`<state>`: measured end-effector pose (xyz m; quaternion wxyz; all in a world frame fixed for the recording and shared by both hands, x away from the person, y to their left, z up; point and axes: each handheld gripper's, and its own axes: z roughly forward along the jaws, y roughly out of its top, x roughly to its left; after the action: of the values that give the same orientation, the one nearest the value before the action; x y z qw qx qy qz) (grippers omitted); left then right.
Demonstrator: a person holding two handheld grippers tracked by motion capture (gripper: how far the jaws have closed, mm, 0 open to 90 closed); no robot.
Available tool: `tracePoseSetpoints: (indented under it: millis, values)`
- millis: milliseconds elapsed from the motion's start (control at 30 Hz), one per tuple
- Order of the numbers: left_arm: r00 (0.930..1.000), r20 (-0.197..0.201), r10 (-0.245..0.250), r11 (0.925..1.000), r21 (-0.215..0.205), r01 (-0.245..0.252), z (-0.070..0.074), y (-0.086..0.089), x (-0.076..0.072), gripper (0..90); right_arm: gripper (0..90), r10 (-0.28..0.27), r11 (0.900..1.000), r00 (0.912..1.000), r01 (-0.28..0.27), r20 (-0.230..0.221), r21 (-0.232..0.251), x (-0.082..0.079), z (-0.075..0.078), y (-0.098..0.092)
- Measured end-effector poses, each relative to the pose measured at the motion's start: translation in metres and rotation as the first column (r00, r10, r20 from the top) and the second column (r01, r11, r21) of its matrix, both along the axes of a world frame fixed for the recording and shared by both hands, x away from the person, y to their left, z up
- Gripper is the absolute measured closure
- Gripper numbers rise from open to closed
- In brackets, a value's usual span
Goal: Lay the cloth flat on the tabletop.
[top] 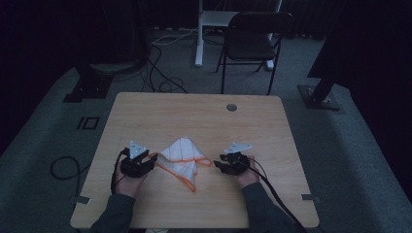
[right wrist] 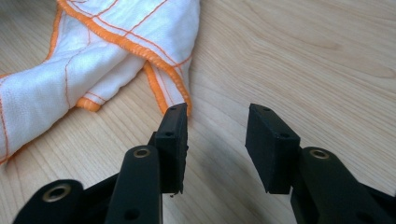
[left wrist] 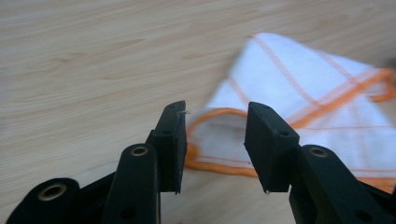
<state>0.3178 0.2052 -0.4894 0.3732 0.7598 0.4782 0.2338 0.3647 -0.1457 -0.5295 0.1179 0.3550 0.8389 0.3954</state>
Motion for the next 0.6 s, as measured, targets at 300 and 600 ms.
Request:
tracePoseSetpoints:
  millis: [300,600]
  values:
    - [0.984,-0.057,-0.169,0.9856,-0.022,0.168,-0.012,-0.043,-0.01,58.3,64.0,0.019,1.0,0.9997,-0.019,-0.016,0.008,0.004,-0.003,0.009]
    - [0.9537,-0.067,-0.293,0.9561,-0.027,0.292,-0.02,-0.08,-0.017,52.7,71.7,0.046,0.999,0.9988,-0.046,-0.019,-0.006,0.008,-0.008,0.019]
